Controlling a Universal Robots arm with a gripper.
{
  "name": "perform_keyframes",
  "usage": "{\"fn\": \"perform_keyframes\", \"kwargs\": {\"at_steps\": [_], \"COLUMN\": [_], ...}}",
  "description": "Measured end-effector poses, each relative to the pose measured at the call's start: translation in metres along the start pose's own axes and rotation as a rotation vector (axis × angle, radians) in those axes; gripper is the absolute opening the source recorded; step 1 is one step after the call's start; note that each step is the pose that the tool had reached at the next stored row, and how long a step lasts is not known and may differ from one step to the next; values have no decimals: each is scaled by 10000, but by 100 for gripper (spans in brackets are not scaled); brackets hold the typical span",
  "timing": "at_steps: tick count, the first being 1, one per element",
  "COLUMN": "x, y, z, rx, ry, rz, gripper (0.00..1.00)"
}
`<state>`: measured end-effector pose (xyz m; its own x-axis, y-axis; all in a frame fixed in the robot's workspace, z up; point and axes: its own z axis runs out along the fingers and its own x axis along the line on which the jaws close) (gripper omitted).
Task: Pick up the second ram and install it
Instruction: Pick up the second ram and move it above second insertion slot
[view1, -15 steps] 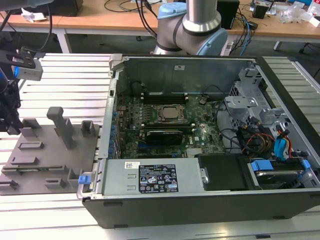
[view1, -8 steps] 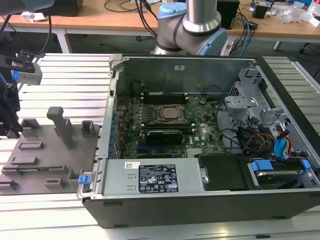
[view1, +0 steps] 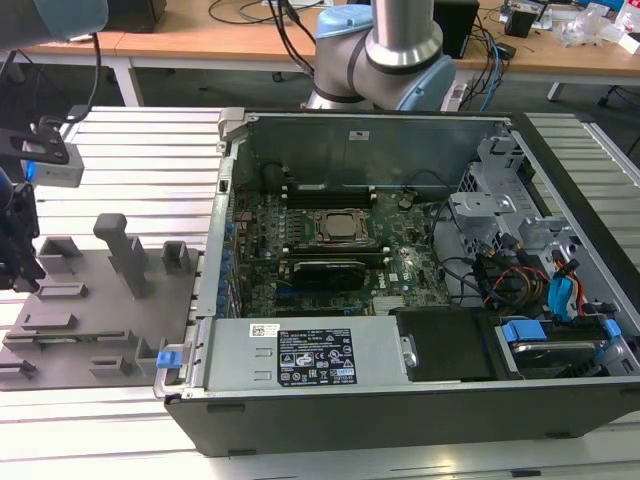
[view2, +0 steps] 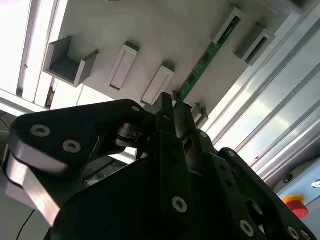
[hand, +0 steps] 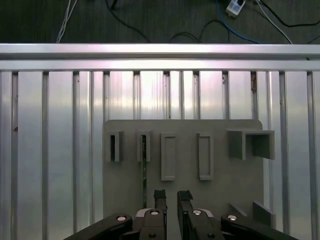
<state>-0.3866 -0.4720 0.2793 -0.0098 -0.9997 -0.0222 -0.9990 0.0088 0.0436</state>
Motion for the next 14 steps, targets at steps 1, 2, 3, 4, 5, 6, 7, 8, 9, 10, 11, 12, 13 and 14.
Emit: {"fn": "perform_keyframes", "kwargs": {"at_steps": [1,2,3,4,5,6,7,8,9,10,11,12,13,14], "x": [16,19,19,20,22,24,27,44,60,71,77,85,93,99], "y": [-15,-28,-38,-49,-68,-74,-77,-83,-84,-85,-85,-86,-87,-87], "z": [37,50,58,68,86,92,98,120,136,148,158,170,181,194], "rx": [1,1,2,2,2,1,1,2,3,1,3,2,2,1], "ry": [5,11,15,19,26,28,29,31,31,34,32,33,33,34], "rz": [-1,-2,-2,-2,-1,-2,-1,-1,-1,-1,-1,-1,-2,0], "gripper": [24,24,24,24,24,24,24,24,24,24,24,24,24,24]}}
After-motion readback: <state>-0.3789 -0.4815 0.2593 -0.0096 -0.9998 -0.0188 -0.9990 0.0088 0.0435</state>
